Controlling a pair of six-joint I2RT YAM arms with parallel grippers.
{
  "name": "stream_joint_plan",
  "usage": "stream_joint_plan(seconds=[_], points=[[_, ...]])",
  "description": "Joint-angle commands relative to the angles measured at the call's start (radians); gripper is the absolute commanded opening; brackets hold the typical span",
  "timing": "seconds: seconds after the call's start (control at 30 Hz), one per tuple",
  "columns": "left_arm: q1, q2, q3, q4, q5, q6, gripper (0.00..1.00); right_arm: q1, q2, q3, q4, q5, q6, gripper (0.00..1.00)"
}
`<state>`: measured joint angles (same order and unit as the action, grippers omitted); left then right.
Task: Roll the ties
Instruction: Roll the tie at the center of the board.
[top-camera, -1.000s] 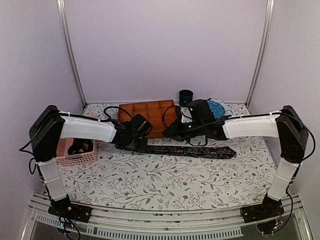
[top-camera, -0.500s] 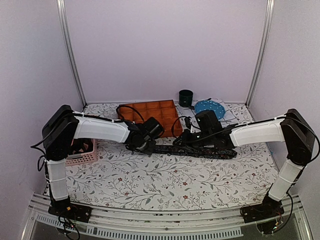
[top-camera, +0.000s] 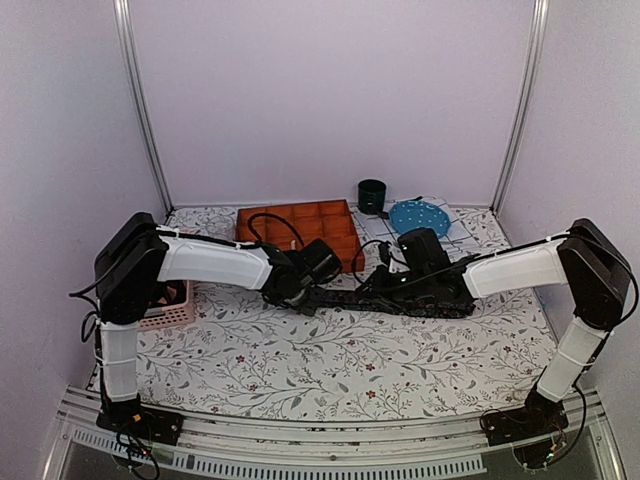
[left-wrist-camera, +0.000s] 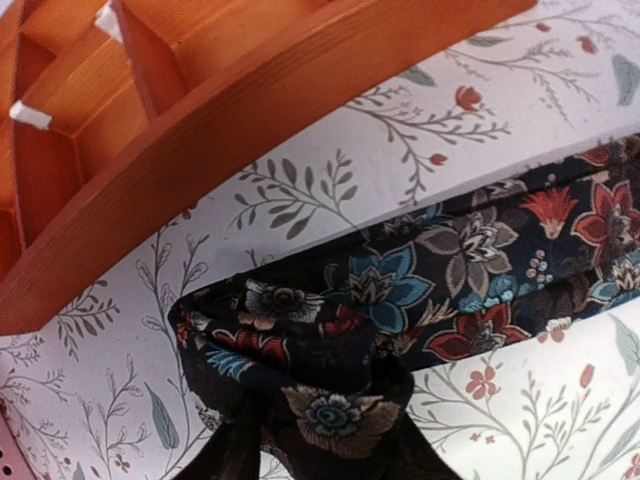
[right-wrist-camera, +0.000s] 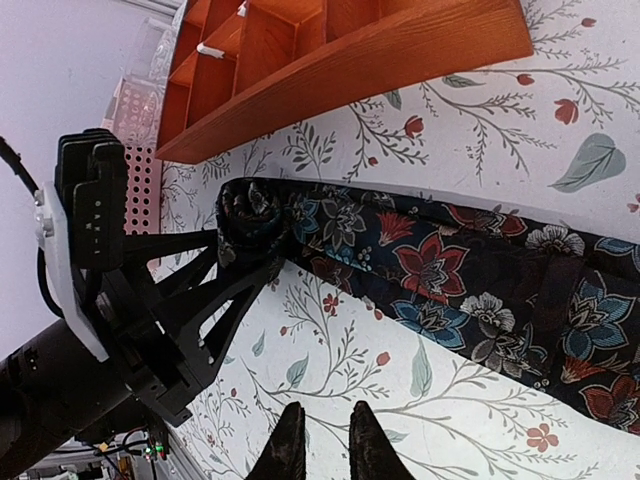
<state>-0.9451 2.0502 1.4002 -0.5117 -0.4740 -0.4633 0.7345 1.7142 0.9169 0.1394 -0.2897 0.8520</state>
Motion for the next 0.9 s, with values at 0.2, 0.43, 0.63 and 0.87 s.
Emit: stream_joint_plan(seconds=[0.2,0.43,0.63,0.87], points=[[-0.03,0.041,0.065,0.018,0.07,0.024,0.48,-0.021,-0.089,-0.033,0.044,-0.006,0.016,0.16],[-0.047,0.062,0.106,0.021,0.087,0.03,0.53,-0.034,-0.1,-0.048,0.044,-0.003,0.015,0.16],[-0.049,0.054,0.115,0.028,0.097,0.034,0.63,-0.046,-0.1,-0.06,0.04,-0.011,0.008,0.16],[-0.049,0.021,0.115,0.039,0.125,0.032,0.67,-0.064,-0.101,-0.048,0.027,-0.03,-0.019,0.16]])
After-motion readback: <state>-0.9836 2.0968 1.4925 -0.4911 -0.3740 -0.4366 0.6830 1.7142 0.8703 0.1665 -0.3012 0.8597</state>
